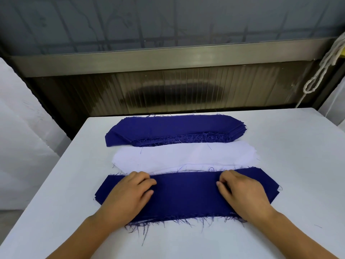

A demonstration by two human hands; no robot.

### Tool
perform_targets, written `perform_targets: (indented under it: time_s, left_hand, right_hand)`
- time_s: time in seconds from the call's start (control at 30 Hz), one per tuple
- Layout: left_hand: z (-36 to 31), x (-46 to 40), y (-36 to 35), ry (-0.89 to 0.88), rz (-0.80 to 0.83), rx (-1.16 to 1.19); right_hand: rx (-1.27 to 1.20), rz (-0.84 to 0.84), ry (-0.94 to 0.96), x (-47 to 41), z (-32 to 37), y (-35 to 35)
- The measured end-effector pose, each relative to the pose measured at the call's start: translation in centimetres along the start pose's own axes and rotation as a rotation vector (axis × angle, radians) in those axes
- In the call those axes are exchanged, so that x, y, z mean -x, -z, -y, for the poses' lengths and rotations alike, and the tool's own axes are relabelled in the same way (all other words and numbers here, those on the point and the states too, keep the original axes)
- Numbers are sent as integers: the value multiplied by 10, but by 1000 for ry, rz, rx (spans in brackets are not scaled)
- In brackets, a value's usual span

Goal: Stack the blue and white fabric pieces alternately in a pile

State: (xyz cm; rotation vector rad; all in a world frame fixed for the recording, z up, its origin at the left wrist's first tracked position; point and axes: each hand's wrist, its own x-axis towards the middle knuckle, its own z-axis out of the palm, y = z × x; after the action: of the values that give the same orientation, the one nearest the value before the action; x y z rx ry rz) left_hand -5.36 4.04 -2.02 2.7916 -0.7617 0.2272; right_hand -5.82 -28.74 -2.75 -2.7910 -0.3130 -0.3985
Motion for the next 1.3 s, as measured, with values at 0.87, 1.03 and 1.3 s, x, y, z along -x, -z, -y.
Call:
perform_targets:
  time_s: [0.87,1.03,1.3]
  left_hand:
    - [23,-23,12,68,-71,-22]
    - [8,-68,-8,61,-20,57]
    - [16,-72,-30,82,-66,111]
  right_hand:
    - [134,33,-69,-35,-22,8]
    - [-83,117,45,-70,-17,-6]
    - [-172,81,50,-66,-23,-21]
